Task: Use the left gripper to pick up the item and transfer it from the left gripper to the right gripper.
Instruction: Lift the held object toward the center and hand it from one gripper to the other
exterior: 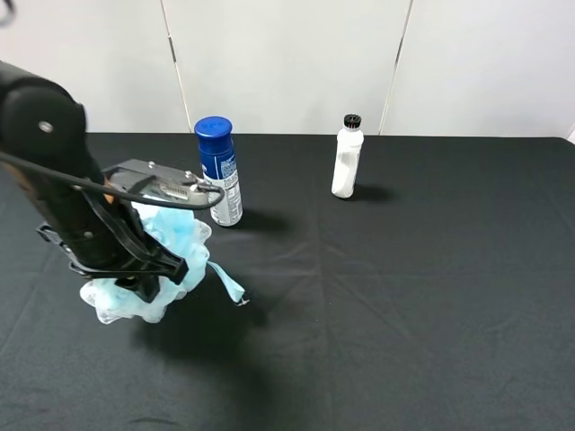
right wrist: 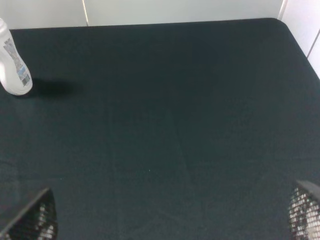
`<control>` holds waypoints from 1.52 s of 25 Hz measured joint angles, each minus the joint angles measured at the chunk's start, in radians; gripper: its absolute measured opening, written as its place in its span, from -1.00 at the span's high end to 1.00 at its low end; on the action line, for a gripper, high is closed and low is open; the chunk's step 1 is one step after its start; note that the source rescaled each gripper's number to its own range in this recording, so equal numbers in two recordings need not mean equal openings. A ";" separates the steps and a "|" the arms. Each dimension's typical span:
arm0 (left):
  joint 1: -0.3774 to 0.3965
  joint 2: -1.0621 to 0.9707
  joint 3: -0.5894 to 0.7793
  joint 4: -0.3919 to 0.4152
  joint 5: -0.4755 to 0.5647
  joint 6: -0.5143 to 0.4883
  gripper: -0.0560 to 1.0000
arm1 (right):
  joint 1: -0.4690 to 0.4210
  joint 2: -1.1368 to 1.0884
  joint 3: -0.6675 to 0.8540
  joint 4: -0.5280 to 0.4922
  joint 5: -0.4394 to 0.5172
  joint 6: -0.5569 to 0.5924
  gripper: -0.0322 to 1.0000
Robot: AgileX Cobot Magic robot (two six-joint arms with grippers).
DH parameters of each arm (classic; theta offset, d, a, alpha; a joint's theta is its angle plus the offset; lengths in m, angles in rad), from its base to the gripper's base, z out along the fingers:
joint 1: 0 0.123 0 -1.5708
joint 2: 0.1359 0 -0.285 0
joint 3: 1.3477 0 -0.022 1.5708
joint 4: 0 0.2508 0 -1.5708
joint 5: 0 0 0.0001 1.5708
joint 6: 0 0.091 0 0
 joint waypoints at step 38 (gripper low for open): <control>-0.001 -0.046 -0.115 -0.654 0.009 0.683 0.78 | 0.000 0.000 0.000 0.000 0.000 0.000 -1.00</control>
